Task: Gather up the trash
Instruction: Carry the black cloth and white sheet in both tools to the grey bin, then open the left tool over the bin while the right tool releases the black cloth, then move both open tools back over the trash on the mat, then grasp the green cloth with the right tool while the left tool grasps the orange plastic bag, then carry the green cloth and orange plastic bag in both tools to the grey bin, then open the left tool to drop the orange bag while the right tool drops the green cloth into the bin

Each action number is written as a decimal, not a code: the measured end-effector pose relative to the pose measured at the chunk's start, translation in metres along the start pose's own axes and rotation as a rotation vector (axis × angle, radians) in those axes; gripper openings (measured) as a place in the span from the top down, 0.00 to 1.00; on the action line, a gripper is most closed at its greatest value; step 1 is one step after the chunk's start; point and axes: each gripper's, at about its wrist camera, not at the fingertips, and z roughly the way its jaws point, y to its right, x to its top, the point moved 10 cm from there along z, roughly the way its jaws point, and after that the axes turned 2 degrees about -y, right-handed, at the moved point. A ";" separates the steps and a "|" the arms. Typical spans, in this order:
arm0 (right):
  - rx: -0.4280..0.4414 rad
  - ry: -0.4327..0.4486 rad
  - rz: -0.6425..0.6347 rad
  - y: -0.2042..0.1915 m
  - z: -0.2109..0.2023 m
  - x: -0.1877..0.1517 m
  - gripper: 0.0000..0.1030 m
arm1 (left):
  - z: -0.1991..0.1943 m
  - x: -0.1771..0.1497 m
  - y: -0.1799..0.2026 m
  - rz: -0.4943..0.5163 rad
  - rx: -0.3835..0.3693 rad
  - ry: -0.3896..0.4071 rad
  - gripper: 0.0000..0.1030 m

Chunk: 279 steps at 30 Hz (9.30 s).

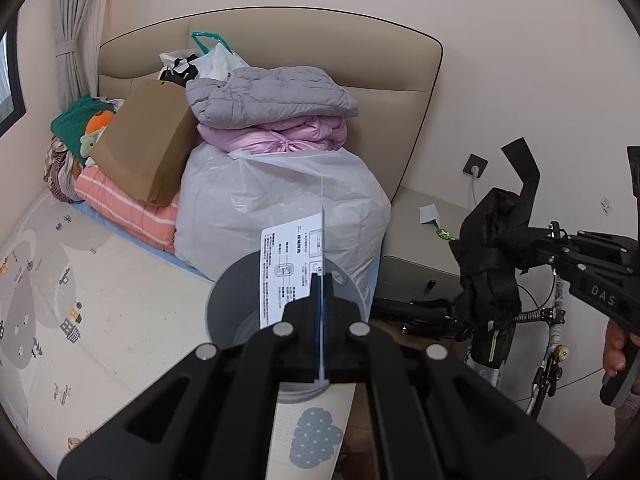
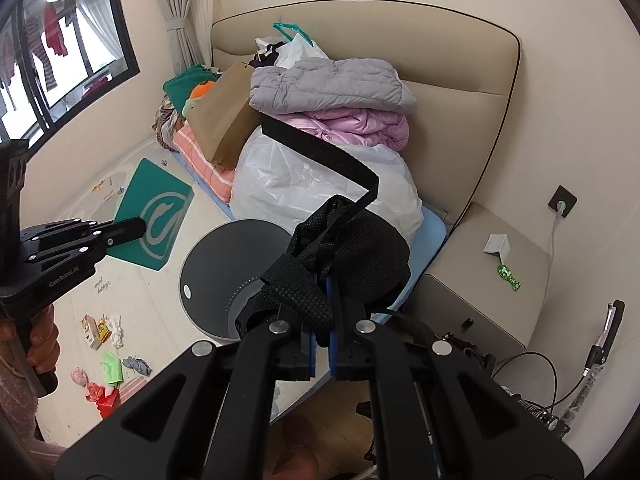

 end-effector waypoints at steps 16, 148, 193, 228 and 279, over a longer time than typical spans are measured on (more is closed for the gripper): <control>0.083 -0.048 -0.064 -0.043 0.050 0.022 0.96 | 0.020 -0.004 -0.038 -0.068 0.055 -0.032 0.23; 0.554 -0.504 -0.736 -0.636 0.181 -0.296 0.97 | -0.237 -0.530 -0.414 -0.899 0.621 -0.159 0.86; 0.352 -0.145 -0.419 -0.298 0.045 -0.054 0.97 | -0.176 -0.221 -0.226 -0.495 0.391 -0.018 0.86; 0.326 -0.155 -0.277 -0.098 0.100 0.036 0.97 | 0.023 -0.037 -0.065 -0.234 0.152 -0.099 0.35; 0.364 -0.145 -0.266 -0.109 0.097 0.036 0.65 | 0.021 -0.028 -0.061 -0.213 0.138 -0.067 0.35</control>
